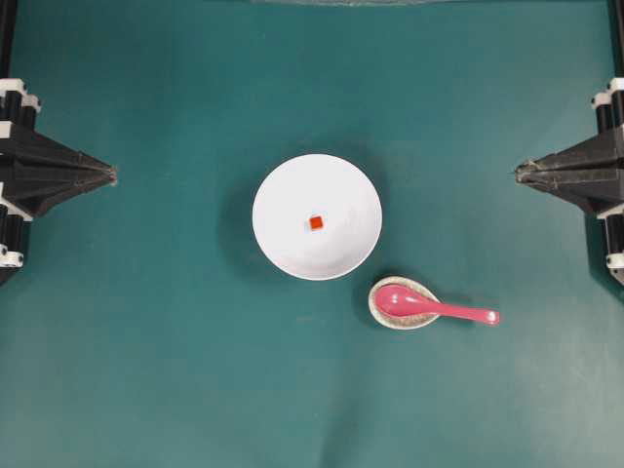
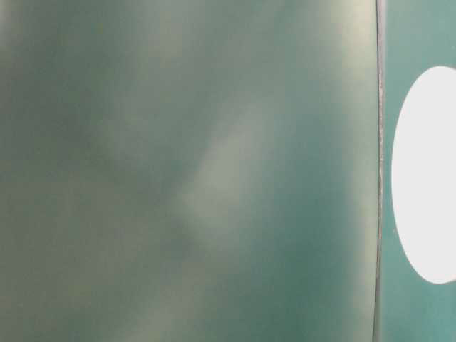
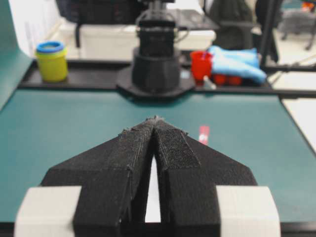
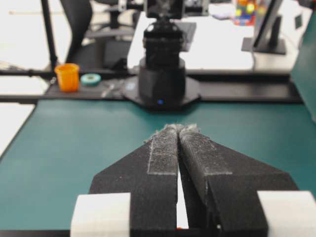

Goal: Grip the spoon and scoop the red block from the bowl with right arm.
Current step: 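Move the right gripper left toward the pink spoon handle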

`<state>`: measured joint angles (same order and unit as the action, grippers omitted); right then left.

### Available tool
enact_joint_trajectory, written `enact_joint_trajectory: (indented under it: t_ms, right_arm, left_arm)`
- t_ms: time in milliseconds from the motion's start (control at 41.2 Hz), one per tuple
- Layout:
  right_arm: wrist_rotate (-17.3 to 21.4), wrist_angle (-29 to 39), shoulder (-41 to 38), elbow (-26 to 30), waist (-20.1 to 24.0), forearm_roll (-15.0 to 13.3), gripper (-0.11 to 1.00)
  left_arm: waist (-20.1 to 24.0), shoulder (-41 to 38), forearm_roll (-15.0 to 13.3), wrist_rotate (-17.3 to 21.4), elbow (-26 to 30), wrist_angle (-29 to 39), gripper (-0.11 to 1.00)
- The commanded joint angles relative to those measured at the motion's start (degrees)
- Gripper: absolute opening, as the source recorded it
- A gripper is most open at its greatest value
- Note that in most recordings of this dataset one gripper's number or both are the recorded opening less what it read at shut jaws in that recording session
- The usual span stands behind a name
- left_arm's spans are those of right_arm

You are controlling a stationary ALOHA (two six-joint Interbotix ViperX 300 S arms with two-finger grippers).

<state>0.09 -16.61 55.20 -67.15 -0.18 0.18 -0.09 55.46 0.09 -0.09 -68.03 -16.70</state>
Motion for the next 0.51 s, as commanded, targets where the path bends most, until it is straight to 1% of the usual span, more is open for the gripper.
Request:
enact_joint_trajectory:
  t_ms: [0,24,218,388,485]
  right_arm:
    - [1.3,-0.3,-0.3,1.5,0.5,0.2,0.00]
    - [1.1,0.4,-0.3,2.4,0.5,0.2,0.00]
    - [1.1,0.5,-0.3,2.9,0.5,0.2,0.00]
    - [1.2,0.6,-0.6,2.9,0.5,0.8,0.00]
    - [1.2,0.5,-0.7,3.0,0.5,1.3,0.00]
  left_arm:
    - [-0.5,-0.9,0.0,-0.1,3.1,2.2,0.00]
    - [-0.5,-1.1,0.3,0.4,4.5,5.7,0.00]
    - [-0.5,-1.1,0.4,-0.1,5.2,12.1,0.00]
    - [-0.5,-1.1,0.4,-0.4,5.2,16.0,0.00]
    - [-0.5,-1.1,0.4,-0.4,5.2,16.9,0.00]
